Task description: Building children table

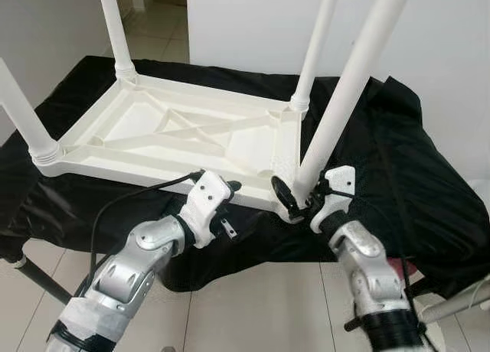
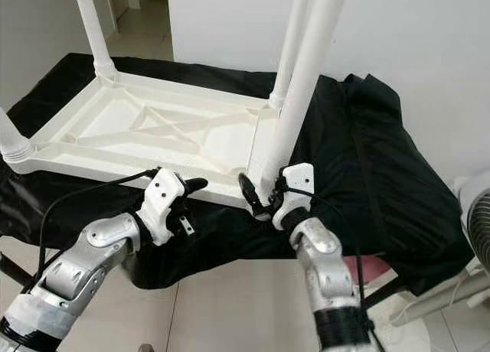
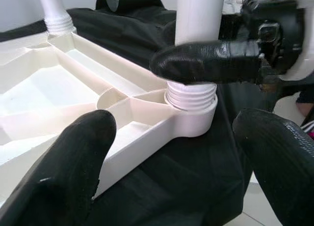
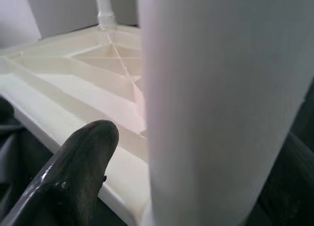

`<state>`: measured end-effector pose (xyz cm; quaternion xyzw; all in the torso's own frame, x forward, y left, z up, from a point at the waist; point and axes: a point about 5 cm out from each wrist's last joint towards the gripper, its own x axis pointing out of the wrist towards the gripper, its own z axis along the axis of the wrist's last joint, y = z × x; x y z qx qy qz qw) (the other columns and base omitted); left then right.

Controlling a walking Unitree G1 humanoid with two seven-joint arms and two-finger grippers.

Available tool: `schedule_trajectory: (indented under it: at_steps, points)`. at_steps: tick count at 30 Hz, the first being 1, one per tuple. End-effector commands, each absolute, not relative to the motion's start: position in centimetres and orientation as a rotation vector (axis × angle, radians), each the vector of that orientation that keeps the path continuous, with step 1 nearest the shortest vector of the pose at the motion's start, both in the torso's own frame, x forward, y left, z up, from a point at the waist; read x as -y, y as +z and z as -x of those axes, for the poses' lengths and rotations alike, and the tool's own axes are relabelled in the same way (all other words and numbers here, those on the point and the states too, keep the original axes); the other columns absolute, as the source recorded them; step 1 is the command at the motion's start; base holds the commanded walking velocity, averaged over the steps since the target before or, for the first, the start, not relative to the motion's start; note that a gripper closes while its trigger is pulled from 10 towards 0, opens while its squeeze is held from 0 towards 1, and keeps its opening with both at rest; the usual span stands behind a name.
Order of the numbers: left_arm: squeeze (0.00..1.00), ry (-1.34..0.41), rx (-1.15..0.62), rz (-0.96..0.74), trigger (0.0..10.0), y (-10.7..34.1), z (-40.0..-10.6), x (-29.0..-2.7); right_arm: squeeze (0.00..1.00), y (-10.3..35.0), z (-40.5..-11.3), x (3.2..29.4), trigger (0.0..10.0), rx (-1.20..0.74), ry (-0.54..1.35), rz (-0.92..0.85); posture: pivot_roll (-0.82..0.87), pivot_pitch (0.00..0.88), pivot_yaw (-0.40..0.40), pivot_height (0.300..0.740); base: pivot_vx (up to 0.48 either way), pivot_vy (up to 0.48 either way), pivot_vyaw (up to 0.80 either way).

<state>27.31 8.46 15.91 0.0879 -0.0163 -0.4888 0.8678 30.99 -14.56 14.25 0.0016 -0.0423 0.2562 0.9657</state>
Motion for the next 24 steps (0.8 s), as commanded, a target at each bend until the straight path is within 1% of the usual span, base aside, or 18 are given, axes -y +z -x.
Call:
schedule_trajectory:
  at_steps: [1, 5, 9, 11, 13, 14, 15, 16, 18, 19, 23, 24]
  points:
    - [0.0, -1.109, 0.038, -0.197, 10.0, 16.0, -27.0, -8.0, 0.0, 13.9, -31.4, 14.9, 10.0, 0.07, 0.554, -0.008, 0.0, 0.0, -0.065, 0.74, 0.0, 0.0, 0.0]
    - [0.0, -1.11, 0.038, -0.199, 10.0, 16.0, -27.1, -8.0, 0.0, 13.9, -31.9, 15.0, 10.0, 0.065, 0.588, 0.016, 0.0, 0.0, -0.063, 0.74, 0.0, 0.0, 0.0]
    - [0.0, -1.107, 0.042, -0.205, 10.0, 16.2, -27.2, -8.1, 0.0, 13.5, -33.1, 14.3, 10.0, 0.011, 0.746, 0.103, 0.01, 0.0, -0.056, 0.74, 0.0, 0.0, 0.0]
    - [0.0, -1.107, 0.042, -0.206, 10.0, 16.2, -27.2, -8.1, 0.0, 13.4, -33.4, 14.3, 10.0, 0.003, 0.752, 0.101, 0.01, 0.0, -0.056, 0.74, 0.0, 0.0, 0.0]
    - [0.0, -1.106, 0.041, -0.208, 10.0, 16.2, -27.1, -8.2, 0.0, 13.3, -33.7, 14.1, 10.0, 0.002, 0.773, 0.142, 0.01, 0.0, -0.056, 0.74, 0.0, 0.0, 0.0]
    - [0.0, -1.105, 0.041, -0.21, 10.0, 16.2, -27.1, -8.2, 0.0, 13.3, -33.7, 14.1, 8.6, 0.004, 0.782, 0.147, 0.02, 0.0, -0.053, 0.74, 0.0, 0.0, 0.0]
    - [0.0, -1.104, 0.041, -0.213, 10.0, 16.2, -27.2, -8.2, 0.0, 13.4, -33.8, 14.1, 8.6, 0.005, 0.789, 0.147, 0.02, 0.0, -0.053, 0.74, 0.0, 0.0, 0.0]
    - [0.0, -1.103, 0.042, -0.212, 10.0, 16.3, -27.2, -8.3, 0.0, 13.4, -33.9, 14.1, 3.6, 0.004, 0.788, 0.143, 0.03, 0.0, -0.059, 0.74, 0.0, 0.0, 0.0]
    - [0.0, -1.102, 0.043, -0.211, 10.0, 16.3, -27.2, -8.3, 0.0, 13.4, -33.9, 14.1, 3.6, 0.004, 0.787, 0.141, 0.03, 0.0, -0.059, 0.74, 0.0, 0.0, 0.0]
    - [0.0, -1.097, 0.046, -0.208, 10.0, 16.3, -27.3, -8.2, 0.0, 13.3, -33.9, 14.2, 0.0, 0.001, 0.791, 0.141, 0.03, 0.0, -0.064, 0.74, 0.0, 0.0, 0.0]
    - [0.0, -1.091, 0.048, -0.204, 10.0, 16.4, -27.3, -8.2, 0.0, 13.1, -33.8, 14.2, 0.0, -0.005, 0.799, 0.148, 0.03, 0.003, -0.064, 0.74, 0.0, 0.0, 0.0]
    - [0.0, -1.093, 0.046, -0.204, 10.0, 16.3, -27.2, -8.2, 0.0, 13.0, -33.8, 14.2, 0.0, -0.01, 0.802, 0.127, 0.02, 0.004, -0.062, 0.74, 0.0, 0.0, 0.0]
